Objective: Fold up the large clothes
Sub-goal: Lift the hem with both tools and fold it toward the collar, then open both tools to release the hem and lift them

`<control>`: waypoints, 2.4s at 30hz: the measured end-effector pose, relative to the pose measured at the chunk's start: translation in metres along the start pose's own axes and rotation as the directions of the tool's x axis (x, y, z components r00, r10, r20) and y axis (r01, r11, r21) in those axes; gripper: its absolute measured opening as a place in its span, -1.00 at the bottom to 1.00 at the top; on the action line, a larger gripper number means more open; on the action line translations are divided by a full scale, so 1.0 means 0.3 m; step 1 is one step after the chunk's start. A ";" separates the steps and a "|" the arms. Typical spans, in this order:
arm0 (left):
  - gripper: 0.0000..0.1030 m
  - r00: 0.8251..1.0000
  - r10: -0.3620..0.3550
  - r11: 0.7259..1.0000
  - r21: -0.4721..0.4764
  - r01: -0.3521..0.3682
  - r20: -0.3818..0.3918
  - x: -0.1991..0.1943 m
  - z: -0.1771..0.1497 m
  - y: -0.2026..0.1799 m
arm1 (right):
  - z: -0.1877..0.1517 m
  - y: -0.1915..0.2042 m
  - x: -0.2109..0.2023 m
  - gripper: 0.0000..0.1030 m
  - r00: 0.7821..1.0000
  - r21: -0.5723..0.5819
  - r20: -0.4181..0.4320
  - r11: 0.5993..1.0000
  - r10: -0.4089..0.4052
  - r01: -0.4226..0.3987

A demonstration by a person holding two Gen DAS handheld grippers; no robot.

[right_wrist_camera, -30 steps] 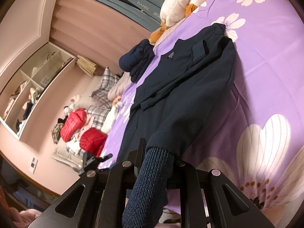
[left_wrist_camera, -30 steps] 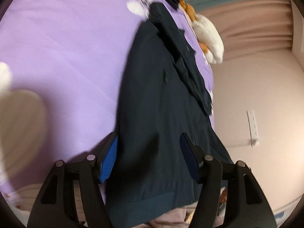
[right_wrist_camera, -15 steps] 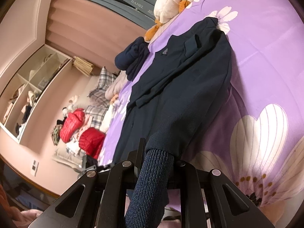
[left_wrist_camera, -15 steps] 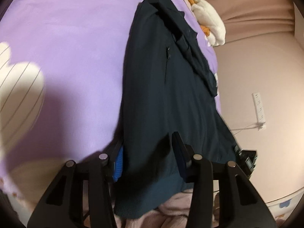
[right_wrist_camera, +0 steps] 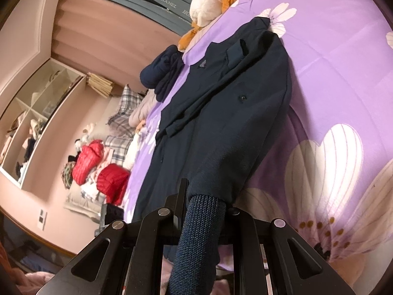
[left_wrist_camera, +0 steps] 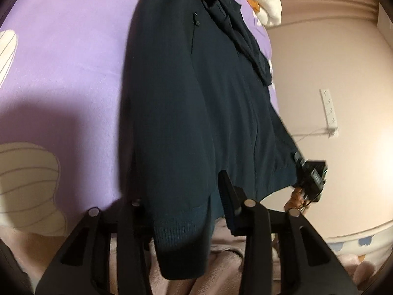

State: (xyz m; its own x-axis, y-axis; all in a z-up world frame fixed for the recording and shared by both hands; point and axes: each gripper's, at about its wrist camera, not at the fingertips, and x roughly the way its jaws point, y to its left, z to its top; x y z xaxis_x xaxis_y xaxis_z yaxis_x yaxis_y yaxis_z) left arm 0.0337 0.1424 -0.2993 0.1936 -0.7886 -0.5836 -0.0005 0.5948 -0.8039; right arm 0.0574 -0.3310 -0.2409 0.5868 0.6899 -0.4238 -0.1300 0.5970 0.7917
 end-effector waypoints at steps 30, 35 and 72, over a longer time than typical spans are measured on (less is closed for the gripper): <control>-0.73 0.930 -0.115 0.986 0.154 0.064 0.348 -0.242 0.545 -0.440 | 0.489 0.168 0.048 -0.66 0.958 -0.103 0.256 0.989 0.131 -0.107; -0.73 0.931 -0.068 0.990 0.137 0.020 0.358 -0.215 0.724 -0.475 | 0.618 0.176 0.127 -0.66 0.964 -0.095 0.248 0.993 0.092 -0.070; -0.71 0.885 0.361 0.932 -0.121 -0.340 0.294 0.246 1.656 -0.264 | 1.144 -0.130 0.704 -0.67 0.938 0.142 0.183 0.952 -0.295 0.272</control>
State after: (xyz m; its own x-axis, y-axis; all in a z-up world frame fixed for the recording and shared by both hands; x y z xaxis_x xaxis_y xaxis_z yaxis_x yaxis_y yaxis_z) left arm 0.5354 0.1145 -0.2216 0.4595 -0.4372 -0.7731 -0.1848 0.8043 -0.5648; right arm 0.4606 -0.3490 -0.2103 0.7351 0.3955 -0.5506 0.1493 0.6978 0.7006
